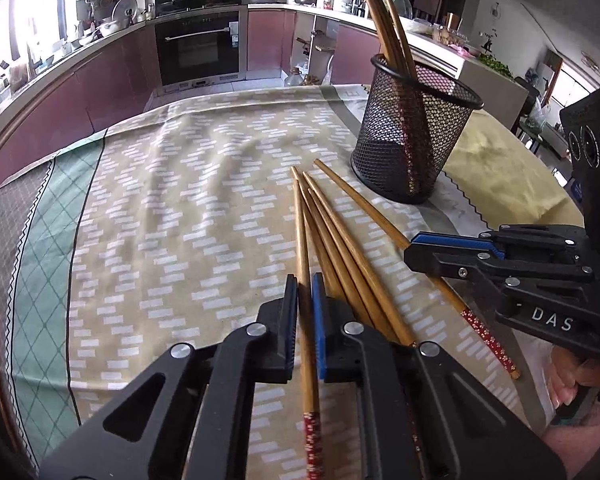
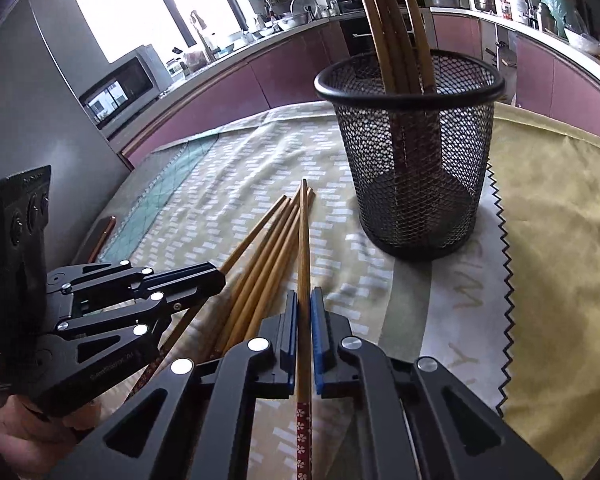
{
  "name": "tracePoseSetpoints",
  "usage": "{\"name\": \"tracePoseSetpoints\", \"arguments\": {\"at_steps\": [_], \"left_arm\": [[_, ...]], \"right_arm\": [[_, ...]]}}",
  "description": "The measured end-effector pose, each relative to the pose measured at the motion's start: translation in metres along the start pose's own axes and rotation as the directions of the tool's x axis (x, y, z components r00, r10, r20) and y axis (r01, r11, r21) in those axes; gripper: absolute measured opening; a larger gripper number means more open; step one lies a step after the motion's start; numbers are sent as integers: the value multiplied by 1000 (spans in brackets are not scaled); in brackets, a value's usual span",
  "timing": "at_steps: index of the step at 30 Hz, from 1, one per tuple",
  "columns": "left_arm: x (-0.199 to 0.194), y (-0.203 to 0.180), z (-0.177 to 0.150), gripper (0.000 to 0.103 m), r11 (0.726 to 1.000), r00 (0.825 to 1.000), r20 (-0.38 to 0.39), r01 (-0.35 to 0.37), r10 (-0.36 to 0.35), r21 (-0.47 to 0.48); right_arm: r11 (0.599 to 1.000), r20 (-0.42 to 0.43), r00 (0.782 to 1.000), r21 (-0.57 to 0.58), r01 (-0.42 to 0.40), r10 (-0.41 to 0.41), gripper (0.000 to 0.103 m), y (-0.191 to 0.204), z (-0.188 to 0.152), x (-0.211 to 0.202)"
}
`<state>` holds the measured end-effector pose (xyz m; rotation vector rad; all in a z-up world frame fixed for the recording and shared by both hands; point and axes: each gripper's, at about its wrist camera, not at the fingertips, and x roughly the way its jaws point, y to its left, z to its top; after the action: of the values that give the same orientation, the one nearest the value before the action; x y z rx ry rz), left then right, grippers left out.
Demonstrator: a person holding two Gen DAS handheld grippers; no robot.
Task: Organize utensils
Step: 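Close the right tool on a chopstick while the left tool grasps another chopstick, then lift the chopstick in the right tool toward the holder while the left tool carries its own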
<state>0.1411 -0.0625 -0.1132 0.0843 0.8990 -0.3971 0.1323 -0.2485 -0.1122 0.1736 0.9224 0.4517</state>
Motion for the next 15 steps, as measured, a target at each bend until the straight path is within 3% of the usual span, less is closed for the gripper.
{"name": "tracePoseSetpoints", "arguments": {"at_steps": [15], "left_arm": [[-58,-3,13,8,995,989,109,102,-104,20]], "right_arm": [[995,139,986,-50,-90,96,6,5,4,-54]]}}
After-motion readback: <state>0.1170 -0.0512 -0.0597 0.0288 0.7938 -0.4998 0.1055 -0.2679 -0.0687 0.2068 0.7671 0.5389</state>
